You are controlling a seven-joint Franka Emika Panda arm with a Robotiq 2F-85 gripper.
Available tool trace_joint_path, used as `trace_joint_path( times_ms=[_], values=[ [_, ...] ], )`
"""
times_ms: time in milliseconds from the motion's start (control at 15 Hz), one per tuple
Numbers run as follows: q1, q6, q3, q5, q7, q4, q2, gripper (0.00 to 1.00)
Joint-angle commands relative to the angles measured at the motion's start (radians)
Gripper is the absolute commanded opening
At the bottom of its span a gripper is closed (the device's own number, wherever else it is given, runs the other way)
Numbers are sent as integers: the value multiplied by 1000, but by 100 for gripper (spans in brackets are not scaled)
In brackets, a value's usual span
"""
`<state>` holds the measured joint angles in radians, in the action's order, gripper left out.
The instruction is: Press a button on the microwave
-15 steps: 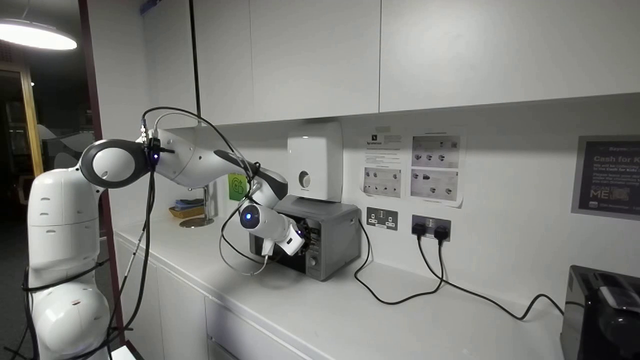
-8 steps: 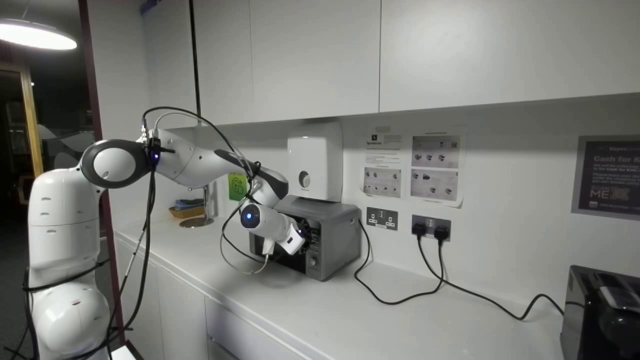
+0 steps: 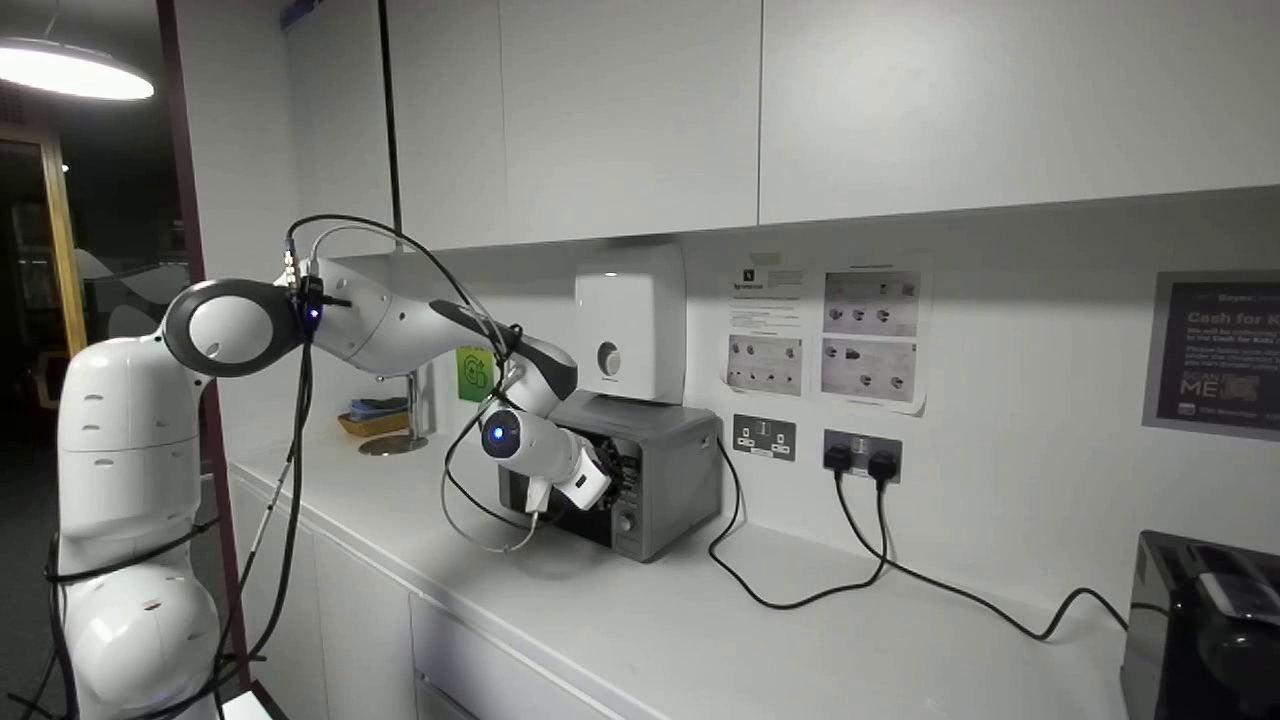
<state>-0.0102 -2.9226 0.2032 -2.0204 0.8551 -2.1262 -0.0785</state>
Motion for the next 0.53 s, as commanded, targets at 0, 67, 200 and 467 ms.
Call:
trace_joint_path(
  times_ms=[0, 67, 200, 467],
  values=[
    [0, -8, 5, -45, 60, 18, -10, 0],
    [0, -8, 5, -47, 64, 19, -12, 0],
    [-1, -12, 5, -52, 67, 26, -18, 0],
    [0, -14, 5, -70, 76, 39, -30, 0]
  ],
)
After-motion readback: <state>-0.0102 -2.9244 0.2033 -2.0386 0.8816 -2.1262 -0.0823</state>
